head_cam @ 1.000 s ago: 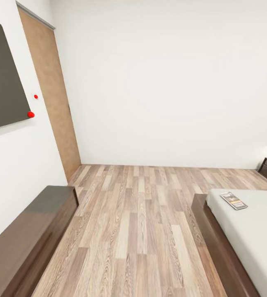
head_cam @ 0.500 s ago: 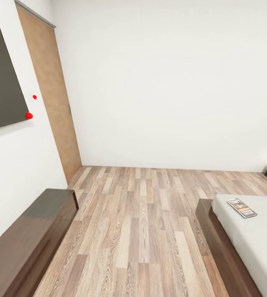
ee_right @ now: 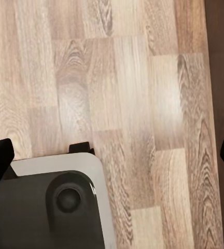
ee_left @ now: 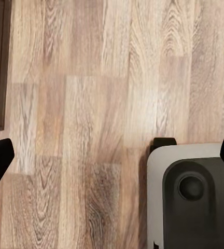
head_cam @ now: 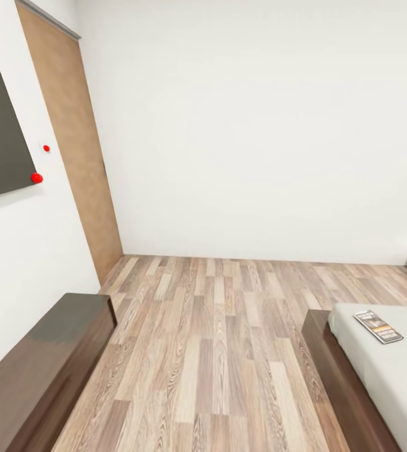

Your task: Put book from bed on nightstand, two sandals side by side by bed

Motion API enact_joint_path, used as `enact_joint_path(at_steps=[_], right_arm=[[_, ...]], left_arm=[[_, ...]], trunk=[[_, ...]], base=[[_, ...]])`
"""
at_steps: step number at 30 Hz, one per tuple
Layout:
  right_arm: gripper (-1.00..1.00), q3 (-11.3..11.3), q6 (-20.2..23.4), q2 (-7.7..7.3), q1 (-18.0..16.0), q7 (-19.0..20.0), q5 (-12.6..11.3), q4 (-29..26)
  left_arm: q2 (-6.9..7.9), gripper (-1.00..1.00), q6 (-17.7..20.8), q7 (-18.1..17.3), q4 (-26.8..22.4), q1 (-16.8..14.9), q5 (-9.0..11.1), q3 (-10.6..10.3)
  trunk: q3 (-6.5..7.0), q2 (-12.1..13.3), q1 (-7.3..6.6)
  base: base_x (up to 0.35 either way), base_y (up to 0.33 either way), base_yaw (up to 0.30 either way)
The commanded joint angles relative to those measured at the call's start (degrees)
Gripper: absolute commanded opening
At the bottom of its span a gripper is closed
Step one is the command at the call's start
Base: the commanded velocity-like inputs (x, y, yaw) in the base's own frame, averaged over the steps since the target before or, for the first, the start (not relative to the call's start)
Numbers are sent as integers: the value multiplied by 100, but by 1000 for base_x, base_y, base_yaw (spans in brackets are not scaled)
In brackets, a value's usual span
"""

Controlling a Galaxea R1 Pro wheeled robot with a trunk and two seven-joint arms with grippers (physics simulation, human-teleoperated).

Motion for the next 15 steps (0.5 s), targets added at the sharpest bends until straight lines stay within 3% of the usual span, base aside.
enact_joint_path(at_steps=[1, 15], right_arm=[[100, -26, -37, -1, -9, 4, 1, 20], [100, -26, -37, -2, -9, 4, 1, 20]], left_arm=[[1, 100, -10, -39, 2, -3, 62, -25], [1, 100, -10, -39, -3, -3, 62, -24]], trunk=[[-8, -6, 3], [-8, -6, 3]], base=[[194, 0, 1], [194, 0, 0]])
